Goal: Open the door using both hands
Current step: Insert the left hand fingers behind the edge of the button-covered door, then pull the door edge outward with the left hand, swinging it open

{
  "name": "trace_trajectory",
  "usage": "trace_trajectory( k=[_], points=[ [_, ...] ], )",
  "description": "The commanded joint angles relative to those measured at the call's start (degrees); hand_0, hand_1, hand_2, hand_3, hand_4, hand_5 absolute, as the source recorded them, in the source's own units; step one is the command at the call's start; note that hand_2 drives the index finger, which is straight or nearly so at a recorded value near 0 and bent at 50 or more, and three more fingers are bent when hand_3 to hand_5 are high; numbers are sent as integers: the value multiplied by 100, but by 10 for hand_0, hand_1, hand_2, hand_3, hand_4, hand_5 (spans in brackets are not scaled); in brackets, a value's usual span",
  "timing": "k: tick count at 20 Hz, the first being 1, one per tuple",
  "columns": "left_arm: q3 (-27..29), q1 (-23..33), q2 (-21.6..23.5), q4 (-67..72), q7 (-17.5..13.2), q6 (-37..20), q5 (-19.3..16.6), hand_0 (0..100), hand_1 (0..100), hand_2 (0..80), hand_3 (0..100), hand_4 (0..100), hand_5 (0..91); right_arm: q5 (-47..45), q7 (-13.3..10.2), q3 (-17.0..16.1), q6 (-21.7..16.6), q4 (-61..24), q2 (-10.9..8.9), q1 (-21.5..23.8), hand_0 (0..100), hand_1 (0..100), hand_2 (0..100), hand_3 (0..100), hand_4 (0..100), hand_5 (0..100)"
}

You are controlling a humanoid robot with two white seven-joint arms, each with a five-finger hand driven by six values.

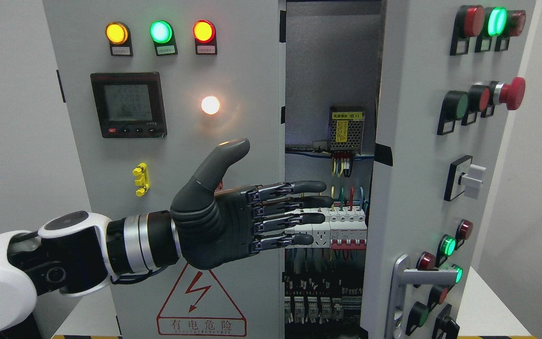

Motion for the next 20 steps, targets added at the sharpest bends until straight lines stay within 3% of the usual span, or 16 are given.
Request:
trace_trajectory(
  k=[1,5,8,20],
  points=[
    [155,2,-867,103,101,-7,37,0,0,0,0,33,0,-185,0,0,1,1,0,0,0,0,0,0,0,0],
    [217,28,-1096,243,110,-7,37,0,0,0,0,33,0,-185,0,0,1,1,0,0,0,0,0,0,0,0],
    [243,37,-1526,787,92,11,28,0,0,0,0,32,0,-185,0,0,1,-7,0,0,0,0,0,0,0,0],
    [269,55,-2001,920,101,20,20,0,0,0,0,33,0,-185,0,0,1,1,0,0,0,0,0,0,0,0]
  ],
)
